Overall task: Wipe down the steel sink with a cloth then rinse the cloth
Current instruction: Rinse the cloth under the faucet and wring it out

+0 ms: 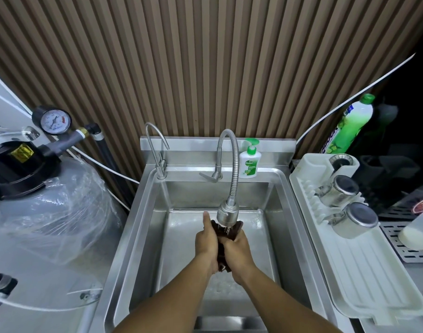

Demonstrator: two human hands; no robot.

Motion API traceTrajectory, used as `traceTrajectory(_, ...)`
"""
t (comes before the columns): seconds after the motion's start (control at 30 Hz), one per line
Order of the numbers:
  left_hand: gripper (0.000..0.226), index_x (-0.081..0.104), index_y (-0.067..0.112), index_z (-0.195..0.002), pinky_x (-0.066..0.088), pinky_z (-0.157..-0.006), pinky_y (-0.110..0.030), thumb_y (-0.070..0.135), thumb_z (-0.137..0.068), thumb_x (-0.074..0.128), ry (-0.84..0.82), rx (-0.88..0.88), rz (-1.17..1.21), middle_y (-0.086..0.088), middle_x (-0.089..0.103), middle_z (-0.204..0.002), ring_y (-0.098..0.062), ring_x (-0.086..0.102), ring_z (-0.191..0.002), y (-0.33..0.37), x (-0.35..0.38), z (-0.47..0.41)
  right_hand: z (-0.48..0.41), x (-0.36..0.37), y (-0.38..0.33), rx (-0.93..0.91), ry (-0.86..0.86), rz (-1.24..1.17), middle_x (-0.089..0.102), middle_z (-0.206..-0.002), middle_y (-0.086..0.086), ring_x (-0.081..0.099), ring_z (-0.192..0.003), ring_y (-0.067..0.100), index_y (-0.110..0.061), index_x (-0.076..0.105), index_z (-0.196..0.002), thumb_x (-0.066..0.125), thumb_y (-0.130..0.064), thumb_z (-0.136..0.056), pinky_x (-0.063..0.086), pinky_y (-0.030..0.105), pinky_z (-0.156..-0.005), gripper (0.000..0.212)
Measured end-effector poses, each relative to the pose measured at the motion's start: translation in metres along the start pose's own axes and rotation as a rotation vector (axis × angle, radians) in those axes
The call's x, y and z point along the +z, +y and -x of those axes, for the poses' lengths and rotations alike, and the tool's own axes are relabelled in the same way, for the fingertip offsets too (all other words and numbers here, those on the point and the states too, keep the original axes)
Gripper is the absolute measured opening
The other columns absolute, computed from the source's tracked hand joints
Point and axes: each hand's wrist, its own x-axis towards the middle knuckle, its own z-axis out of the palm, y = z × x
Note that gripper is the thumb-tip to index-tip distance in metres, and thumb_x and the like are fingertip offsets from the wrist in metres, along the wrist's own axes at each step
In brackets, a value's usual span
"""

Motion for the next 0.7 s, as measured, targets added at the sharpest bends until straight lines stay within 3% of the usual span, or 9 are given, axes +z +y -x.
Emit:
traceTrajectory(0.07, 0.042, 0.076, 0.013, -0.089, 0.06, -0.068, -0.041, 0.053, -0.089, 0.063, -0.044, 0.021, -0.066, -0.014, 0.077, -0.082, -0.031, 0.075, -0.077, 0.001, 0.0, 0.007, -0.005, 0.0, 0.003, -0.002, 0.059, 0.069, 0.078, -0.087, 0.003, 0.076, -0.083, 0.021, -0.02, 0.069, -0.102, 0.058, -0.012, -0.095, 0.062, 0.043, -0.075, 0.016)
traceTrajectory(0.13, 0.022, 0.074, 0.012, -0.091, 0.056, -0.062, -0.039, 0.033, -0.088, 0.07, -0.082, 0.072, -0.087, -0.017, 0.076, -0.084, -0.032, 0.074, -0.076, -0.002, 0.001, 0.011, -0.011, 0.0, 0.004, 0.045, 0.154, 0.1, 0.076, -0.079, 0.009, 0.075, -0.075, 0.026, -0.014, 0.071, -0.089, 0.056, -0.013, -0.093, 0.061, 0.04, -0.067, 0.016)
traceTrajectory(0.23, 0.011, 0.073, 0.017, -0.098, 0.061, -0.074, -0.044, 0.026, -0.092, 0.07, -0.155, 0.124, -0.054, -0.011, 0.078, -0.088, -0.029, 0.076, -0.085, -0.003, 0.001, 0.014, -0.016, 0.001, 0.0, 0.168, 0.24, -0.006, 0.075, -0.074, 0.015, 0.074, -0.073, 0.034, -0.006, 0.071, -0.081, 0.062, -0.021, -0.09, 0.061, 0.043, -0.067, 0.02)
traceTrajectory(0.33, 0.011, 0.073, 0.018, -0.103, 0.062, -0.08, -0.045, 0.024, -0.095, 0.068, -0.168, 0.185, -0.057, -0.007, 0.078, -0.09, -0.026, 0.076, -0.088, -0.005, 0.003, 0.018, -0.017, -0.001, -0.007, 0.216, 0.282, -0.098, 0.075, -0.073, 0.014, 0.075, -0.074, 0.034, -0.004, 0.072, -0.082, 0.063, -0.044, -0.094, 0.062, 0.05, -0.074, 0.042)
traceTrajectory(0.4, 0.017, 0.074, 0.012, -0.093, 0.062, -0.071, -0.039, 0.028, -0.093, 0.07, -0.104, 0.202, -0.071, -0.008, 0.078, -0.083, -0.027, 0.076, -0.082, -0.003, 0.005, 0.018, -0.015, 0.001, -0.011, 0.167, 0.288, -0.063, 0.075, -0.072, 0.014, 0.074, -0.074, 0.035, -0.003, 0.071, -0.082, 0.055, -0.05, -0.096, 0.062, 0.046, -0.072, 0.052)
traceTrajectory(0.47, 0.035, 0.071, 0.007, -0.079, 0.058, -0.06, -0.036, 0.041, -0.091, 0.07, 0.018, 0.142, -0.038, -0.009, 0.075, -0.072, -0.028, 0.074, -0.071, 0.003, 0.006, 0.015, -0.012, 0.004, -0.012, 0.095, 0.257, 0.018, 0.075, -0.073, 0.011, 0.074, -0.075, 0.033, -0.003, 0.07, -0.085, 0.051, -0.045, -0.098, 0.061, 0.043, -0.072, 0.048)
traceTrajectory(0.53, 0.048, 0.07, 0.005, -0.077, 0.062, -0.066, -0.043, 0.049, -0.094, 0.061, 0.102, 0.093, 0.02, -0.012, 0.075, -0.074, -0.03, 0.073, -0.071, 0.009, 0.006, 0.008, -0.009, 0.005, -0.012, 0.049, 0.198, 0.048, 0.077, -0.077, 0.006, 0.075, -0.077, 0.025, -0.011, 0.072, -0.088, 0.048, -0.037, -0.101, 0.062, 0.045, -0.078, 0.037)
traceTrajectory(0.63, 0.034, 0.065, 0.003, -0.08, 0.06, -0.072, -0.055, 0.029, -0.097, 0.053, 0.085, 0.162, -0.056, -0.022, 0.074, -0.083, -0.039, 0.073, -0.079, 0.011, 0.006, 0.003, -0.004, 0.002, -0.019, 0.005, 0.106, 0.01, 0.078, -0.086, 0.005, 0.075, -0.082, 0.021, -0.017, 0.071, -0.096, 0.051, -0.028, -0.102, 0.062, 0.042, -0.077, 0.024)
traceTrajectory(0.7, 0.03, 0.063, 0.001, -0.085, 0.06, -0.067, -0.05, 0.027, -0.097, 0.054, 0.004, 0.211, -0.11, -0.024, 0.073, -0.085, -0.04, 0.072, -0.081, 0.008, 0.004, 0.003, -0.004, -0.001, -0.018, -0.015, 0.071, 0.052, 0.077, -0.087, 0.008, 0.075, -0.08, 0.022, -0.016, 0.07, -0.097, 0.053, -0.031, -0.101, 0.06, 0.036, -0.067, 0.022)
